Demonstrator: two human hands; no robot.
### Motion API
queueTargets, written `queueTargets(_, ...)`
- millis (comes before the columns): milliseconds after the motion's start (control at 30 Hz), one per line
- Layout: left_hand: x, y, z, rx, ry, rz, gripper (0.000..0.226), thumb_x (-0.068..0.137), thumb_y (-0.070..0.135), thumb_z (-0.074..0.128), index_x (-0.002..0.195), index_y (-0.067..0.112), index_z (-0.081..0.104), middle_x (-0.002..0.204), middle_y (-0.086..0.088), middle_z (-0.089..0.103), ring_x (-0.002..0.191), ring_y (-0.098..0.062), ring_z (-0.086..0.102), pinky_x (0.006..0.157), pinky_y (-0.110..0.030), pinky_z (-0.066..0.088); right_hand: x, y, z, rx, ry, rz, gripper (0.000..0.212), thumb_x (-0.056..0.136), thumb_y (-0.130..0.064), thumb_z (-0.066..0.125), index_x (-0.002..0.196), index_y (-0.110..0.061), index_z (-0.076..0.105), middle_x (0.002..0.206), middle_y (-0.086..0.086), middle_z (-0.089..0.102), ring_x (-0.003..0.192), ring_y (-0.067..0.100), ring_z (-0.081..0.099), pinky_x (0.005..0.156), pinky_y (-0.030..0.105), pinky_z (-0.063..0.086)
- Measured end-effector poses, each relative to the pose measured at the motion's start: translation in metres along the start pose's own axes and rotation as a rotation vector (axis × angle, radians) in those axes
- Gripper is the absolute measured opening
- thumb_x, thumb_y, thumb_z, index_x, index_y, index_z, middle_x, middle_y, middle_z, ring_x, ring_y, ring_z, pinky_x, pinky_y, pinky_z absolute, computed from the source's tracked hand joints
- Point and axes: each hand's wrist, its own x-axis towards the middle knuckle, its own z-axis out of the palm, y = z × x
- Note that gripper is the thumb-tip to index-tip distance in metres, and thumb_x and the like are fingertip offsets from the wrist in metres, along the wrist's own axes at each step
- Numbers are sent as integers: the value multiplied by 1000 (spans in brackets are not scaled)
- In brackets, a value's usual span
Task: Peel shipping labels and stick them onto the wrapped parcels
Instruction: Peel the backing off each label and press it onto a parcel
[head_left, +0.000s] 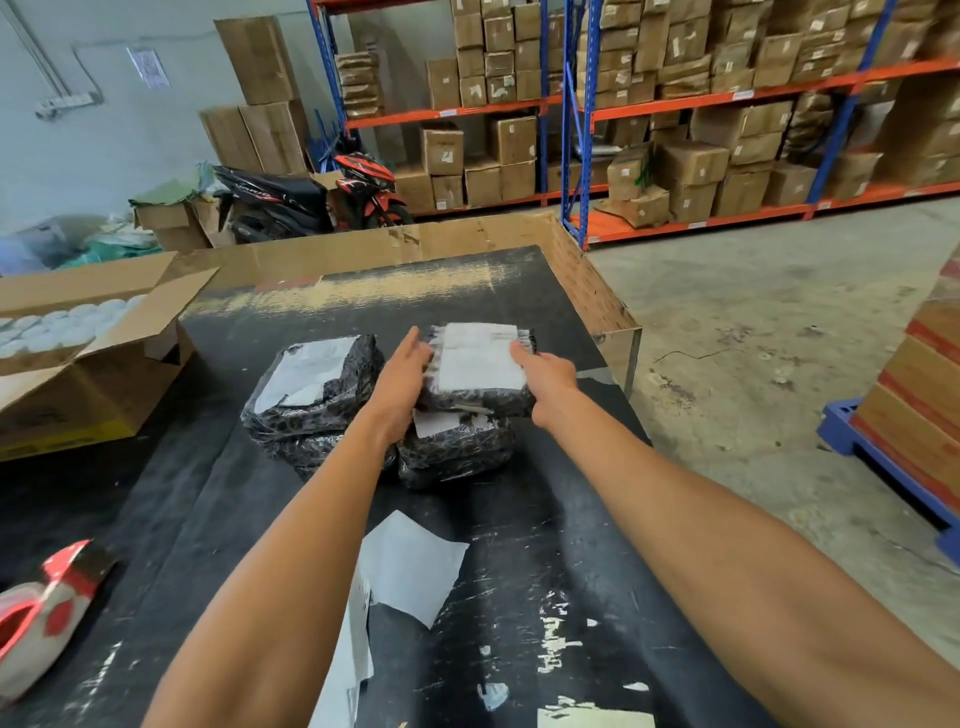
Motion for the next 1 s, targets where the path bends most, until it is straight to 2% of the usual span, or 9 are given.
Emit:
queueTargets(67,-1,-6,6,-264,39,-39,56,108,50,28,159,27,26,163,0,32,152,-26,22,123,-45,16,5,-5,-15,55,-4,-13,25,90,-32,77,95,-11,64,118,12,71,108,30,68,96,47,58)
queueTargets(133,-1,-6,18,-168,10,-15,57,108,51,22,159,26,26,163,-2,33,151,-24,27,123,-42,18,7,-7,-34,60,-5,-65,24,91,-33,76,105,-15,67,111,7,74,98,24,72,72,34,64)
queueTargets(200,0,-5,34,139,-56,11,56,107,51,21,158,31,26,165,4,28,152,-21,24,122,-44,17,8,-5,-57,79,-3,-103,28,91,-32,76,115,-19,69,102,0,76,93,19,73,62,27,61)
queueTargets(333,6,-28,57,1062,-101,192,54,107,49,14,158,36,23,168,0,19,155,-23,15,123,-55,7,14,6,-111,143,51,-95,27,89,-27,78,114,-20,71,96,-2,79,91,18,75,81,38,63)
queueTargets(400,3,-41,62,1225,-43,243,55,105,52,14,159,39,18,169,-1,12,156,-24,7,123,-55,3,17,13,-133,112,81,-117,33,89,-24,78,120,-15,71,106,2,79,94,18,75,87,40,62)
queueTargets(533,7,-44,60,1234,-52,241,56,104,54,12,159,42,14,170,1,7,156,-23,3,124,-55,0,18,33,-155,43,96,-118,39,89,-21,79,125,-9,69,121,9,74,115,26,69,107,46,51)
queueTargets(700,0,-47,58,1226,-38,250,55,105,52,14,159,41,15,170,1,8,156,-23,3,124,-55,0,19,49,-155,-132,83,-112,62,88,-22,80,143,-6,54,128,9,69,114,26,68,104,44,53)
queueTargets(867,-1,-40,59,1238,-67,218,54,106,51,13,159,41,12,170,2,5,157,-22,-1,124,-54,-3,31,47,-153,-288,70,-115,39,97,-22,68,133,-10,63,126,11,70,114,31,67,103,48,53)
queueTargets(1000,-3,-37,59,1238,-89,196,54,106,52,12,159,42,10,170,2,1,156,-21,-5,124,-53,-5,36,45,-147,-390,86,-128,45,100,-29,63,141,-12,58,134,9,66,122,30,63,107,46,51)
